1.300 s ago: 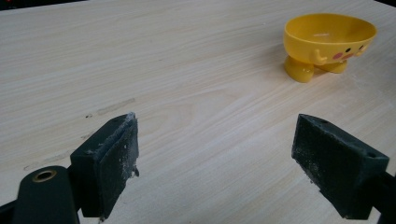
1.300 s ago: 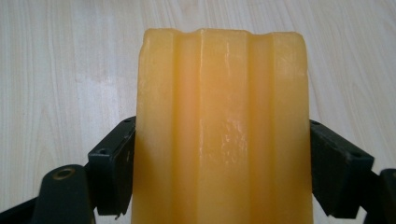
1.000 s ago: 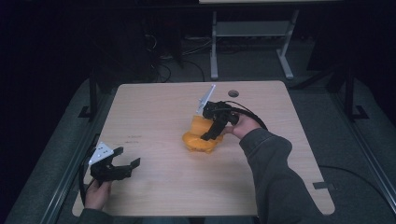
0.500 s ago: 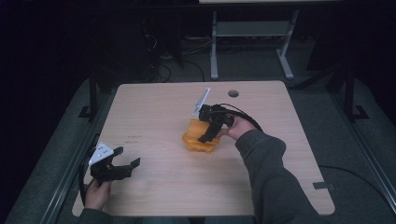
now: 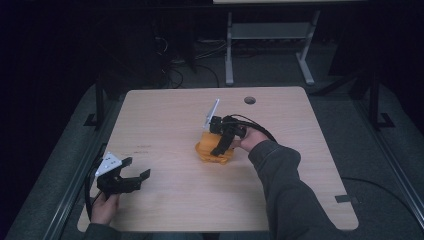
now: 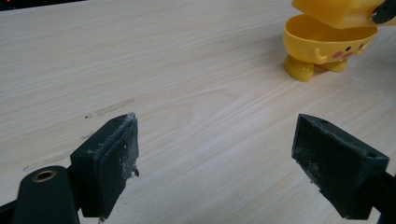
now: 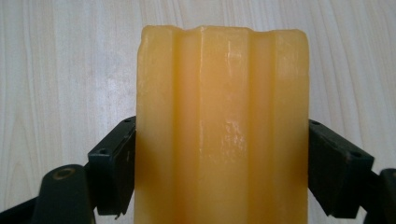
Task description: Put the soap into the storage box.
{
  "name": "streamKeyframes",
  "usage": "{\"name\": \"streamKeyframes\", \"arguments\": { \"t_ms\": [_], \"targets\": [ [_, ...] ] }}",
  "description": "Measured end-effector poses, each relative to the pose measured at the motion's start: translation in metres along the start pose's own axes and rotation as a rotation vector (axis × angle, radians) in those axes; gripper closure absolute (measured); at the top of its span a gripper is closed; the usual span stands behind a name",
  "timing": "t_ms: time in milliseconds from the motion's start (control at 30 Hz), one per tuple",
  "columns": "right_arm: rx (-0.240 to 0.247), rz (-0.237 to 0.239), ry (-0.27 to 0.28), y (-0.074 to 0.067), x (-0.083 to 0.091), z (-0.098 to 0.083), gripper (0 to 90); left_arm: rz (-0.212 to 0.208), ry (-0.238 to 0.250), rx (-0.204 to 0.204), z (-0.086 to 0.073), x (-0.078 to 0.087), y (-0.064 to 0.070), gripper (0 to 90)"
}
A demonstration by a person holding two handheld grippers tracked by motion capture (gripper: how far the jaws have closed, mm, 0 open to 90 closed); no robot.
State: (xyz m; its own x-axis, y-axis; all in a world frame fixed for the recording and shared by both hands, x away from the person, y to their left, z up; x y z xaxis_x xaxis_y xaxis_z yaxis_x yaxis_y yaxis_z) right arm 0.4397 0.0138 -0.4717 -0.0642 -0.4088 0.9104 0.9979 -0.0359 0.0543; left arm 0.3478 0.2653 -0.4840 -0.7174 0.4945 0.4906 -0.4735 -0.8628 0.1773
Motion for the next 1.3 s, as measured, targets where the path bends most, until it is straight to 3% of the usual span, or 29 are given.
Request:
{"name": "streamKeyframes", "arguments": {
  "t_ms": [900,1300],
  "targets": [
    [0.016,-0.005,-0.027,0.0004,-0.0107,0.0042,20.4,-0.001,-0.003,-0.003,0.0001,-0.0006,0.0002,14.1],
    [0.000,-0.006,-0.022,0.0010,-0.0105,0.0045,20.1,-0.001,-0.004,-0.007,0.0000,-0.0006,0.0003,14.1]
  ]
}}
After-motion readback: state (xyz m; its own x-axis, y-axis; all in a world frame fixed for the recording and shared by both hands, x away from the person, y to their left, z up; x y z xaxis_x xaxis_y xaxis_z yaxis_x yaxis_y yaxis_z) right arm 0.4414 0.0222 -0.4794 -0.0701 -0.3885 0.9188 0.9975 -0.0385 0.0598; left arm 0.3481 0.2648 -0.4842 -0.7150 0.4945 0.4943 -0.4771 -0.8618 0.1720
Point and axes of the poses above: each handheld gripper's, and its own axes: x roughly backward along the jaws, z roughly out of its top, y roughly to its right, the point moved 10 cm from there along -x, roughly forward along the jaws, and after that the axes turned 8 degrees about x, right-handed, at the moved point
